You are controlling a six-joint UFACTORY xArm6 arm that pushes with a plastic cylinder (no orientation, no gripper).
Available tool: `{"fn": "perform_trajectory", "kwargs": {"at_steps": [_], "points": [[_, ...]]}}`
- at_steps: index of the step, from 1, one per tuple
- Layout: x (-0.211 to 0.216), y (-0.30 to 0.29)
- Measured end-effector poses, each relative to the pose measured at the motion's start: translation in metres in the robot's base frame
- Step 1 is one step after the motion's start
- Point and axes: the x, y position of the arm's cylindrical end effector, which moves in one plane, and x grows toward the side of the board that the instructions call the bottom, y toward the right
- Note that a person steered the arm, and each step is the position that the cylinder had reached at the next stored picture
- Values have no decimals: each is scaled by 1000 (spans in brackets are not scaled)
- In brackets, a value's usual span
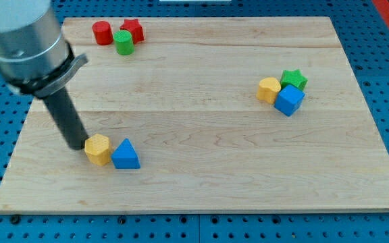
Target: Place the triangle diagonally in between yellow blocks
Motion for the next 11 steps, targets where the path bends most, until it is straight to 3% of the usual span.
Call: {"fn": "perform_trajectory", "kwargs": {"at_steps": [2,3,4,5,6,7,8,9,10,11], "points": [[9,101],[25,45],[49,113],[40,202],[11,224],[-18,220],[-13,198],[-53,174],[-80,175],[-65,227]]}}
